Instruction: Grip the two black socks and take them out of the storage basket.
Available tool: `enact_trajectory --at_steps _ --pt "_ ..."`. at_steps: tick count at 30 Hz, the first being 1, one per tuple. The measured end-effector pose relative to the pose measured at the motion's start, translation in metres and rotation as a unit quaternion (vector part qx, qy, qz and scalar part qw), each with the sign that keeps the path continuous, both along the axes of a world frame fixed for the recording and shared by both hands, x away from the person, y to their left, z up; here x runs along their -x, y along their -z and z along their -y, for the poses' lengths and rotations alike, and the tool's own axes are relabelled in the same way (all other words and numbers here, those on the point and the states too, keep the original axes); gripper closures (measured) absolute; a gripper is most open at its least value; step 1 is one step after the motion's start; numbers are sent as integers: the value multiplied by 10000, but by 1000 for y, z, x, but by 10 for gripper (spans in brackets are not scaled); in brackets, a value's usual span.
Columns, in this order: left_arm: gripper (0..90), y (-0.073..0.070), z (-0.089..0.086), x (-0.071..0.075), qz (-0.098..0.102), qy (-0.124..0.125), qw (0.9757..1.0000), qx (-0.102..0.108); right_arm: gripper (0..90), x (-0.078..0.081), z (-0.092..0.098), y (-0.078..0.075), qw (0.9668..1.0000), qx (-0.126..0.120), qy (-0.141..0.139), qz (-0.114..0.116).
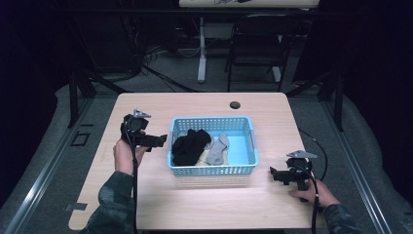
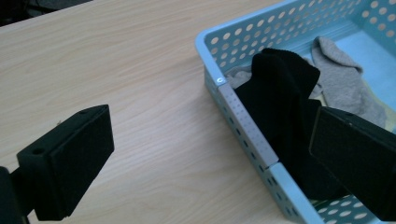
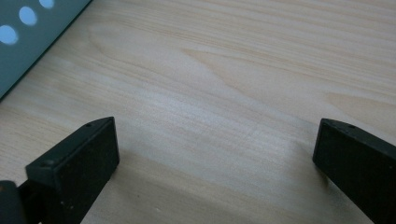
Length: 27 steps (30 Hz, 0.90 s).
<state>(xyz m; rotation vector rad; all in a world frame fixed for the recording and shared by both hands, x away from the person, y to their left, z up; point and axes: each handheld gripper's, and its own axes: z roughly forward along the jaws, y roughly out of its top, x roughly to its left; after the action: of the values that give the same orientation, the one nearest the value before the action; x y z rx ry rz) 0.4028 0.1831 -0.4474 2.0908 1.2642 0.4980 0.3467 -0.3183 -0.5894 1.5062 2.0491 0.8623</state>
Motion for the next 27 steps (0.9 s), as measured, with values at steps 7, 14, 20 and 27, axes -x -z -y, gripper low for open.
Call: enact_trajectory --at_steps 7,14,20,27 --pt "0 3 22 -10 -18 155 9999 -2 0 0 0 0 10000 1 0 1" --pt "0 10 41 -19 -136 303 9994 -36 0 0 0 0 10000 -1 0 1" --pt "35 17 53 -25 -280 470 9984 -138 0 0 0 0 10000 0 0 -1" --pt "138 22 64 -27 -347 632 9972 -195 0 0 0 0 10000 1 0 -1"
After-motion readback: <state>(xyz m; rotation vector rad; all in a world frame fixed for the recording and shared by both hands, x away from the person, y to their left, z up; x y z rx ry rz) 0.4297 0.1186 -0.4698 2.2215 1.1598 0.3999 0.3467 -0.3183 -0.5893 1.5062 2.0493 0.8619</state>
